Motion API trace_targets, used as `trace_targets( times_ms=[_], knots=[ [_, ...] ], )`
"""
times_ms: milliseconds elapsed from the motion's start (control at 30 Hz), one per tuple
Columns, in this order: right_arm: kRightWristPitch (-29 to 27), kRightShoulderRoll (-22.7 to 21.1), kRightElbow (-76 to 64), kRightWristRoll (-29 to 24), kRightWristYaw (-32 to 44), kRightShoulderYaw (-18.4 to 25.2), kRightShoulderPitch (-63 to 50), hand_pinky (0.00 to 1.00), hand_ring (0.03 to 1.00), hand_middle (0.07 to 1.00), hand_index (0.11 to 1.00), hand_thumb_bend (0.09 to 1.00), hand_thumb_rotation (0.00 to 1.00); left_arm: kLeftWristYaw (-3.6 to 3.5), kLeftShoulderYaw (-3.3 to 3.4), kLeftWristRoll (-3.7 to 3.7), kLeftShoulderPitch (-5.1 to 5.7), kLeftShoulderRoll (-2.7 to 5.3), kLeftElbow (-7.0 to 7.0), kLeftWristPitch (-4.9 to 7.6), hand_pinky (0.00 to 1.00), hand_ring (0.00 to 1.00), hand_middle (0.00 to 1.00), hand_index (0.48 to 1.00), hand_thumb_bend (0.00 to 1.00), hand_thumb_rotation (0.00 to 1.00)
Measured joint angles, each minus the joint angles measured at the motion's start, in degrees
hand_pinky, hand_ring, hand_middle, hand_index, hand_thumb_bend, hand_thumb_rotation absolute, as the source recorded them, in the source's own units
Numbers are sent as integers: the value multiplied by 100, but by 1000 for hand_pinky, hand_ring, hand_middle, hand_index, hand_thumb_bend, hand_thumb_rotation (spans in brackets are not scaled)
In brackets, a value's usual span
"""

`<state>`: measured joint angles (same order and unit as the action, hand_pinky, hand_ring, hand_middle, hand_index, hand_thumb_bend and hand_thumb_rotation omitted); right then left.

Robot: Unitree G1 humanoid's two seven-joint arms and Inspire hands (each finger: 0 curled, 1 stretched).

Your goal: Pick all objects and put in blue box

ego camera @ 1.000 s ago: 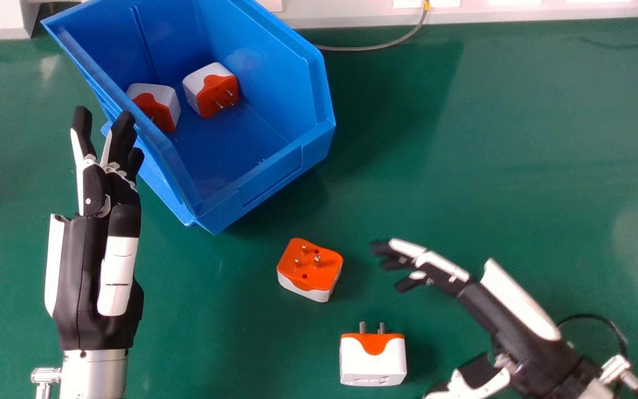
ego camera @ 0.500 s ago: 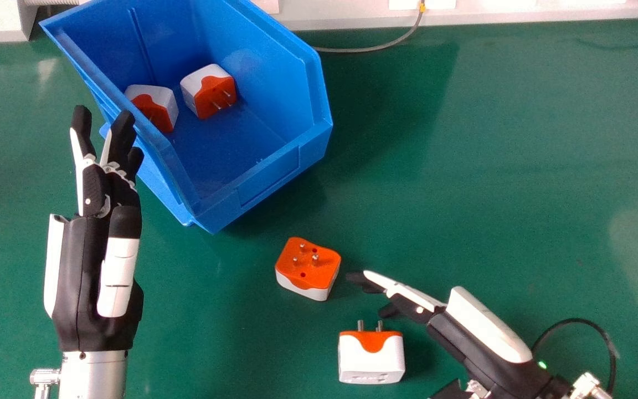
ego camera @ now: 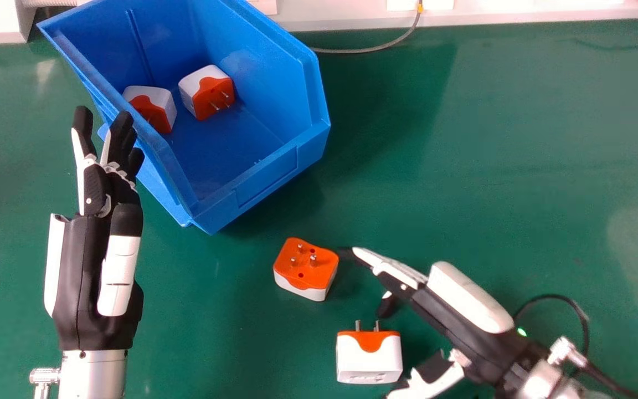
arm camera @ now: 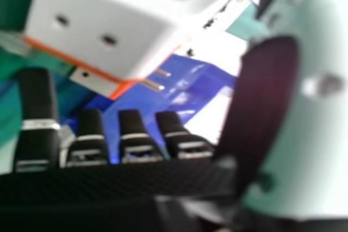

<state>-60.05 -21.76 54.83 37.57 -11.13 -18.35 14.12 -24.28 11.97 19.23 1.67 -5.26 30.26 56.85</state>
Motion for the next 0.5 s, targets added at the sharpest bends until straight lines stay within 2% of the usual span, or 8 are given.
trace_targets(
  times_ms=[133,200,300,500],
  knots=[
    [150,70,435,224,-444,-345,445,836,932,940,937,1000,318,-12,16,11,-2,-1,0,1,1000,996,981,946,771,849],
    [167,98,607,279,-616,-490,589,845,934,941,939,1000,321,-33,20,61,-4,-3,2,0,1000,996,981,946,770,849],
    [170,117,792,299,-829,-679,726,850,935,942,941,1000,324,-55,21,94,-5,-4,1,-1,1000,996,981,946,770,849],
    [170,156,1062,310,-1100,-967,930,848,936,943,943,1000,333,-74,21,114,6,-4,-13,-7,1000,996,981,946,772,849]
  ],
)
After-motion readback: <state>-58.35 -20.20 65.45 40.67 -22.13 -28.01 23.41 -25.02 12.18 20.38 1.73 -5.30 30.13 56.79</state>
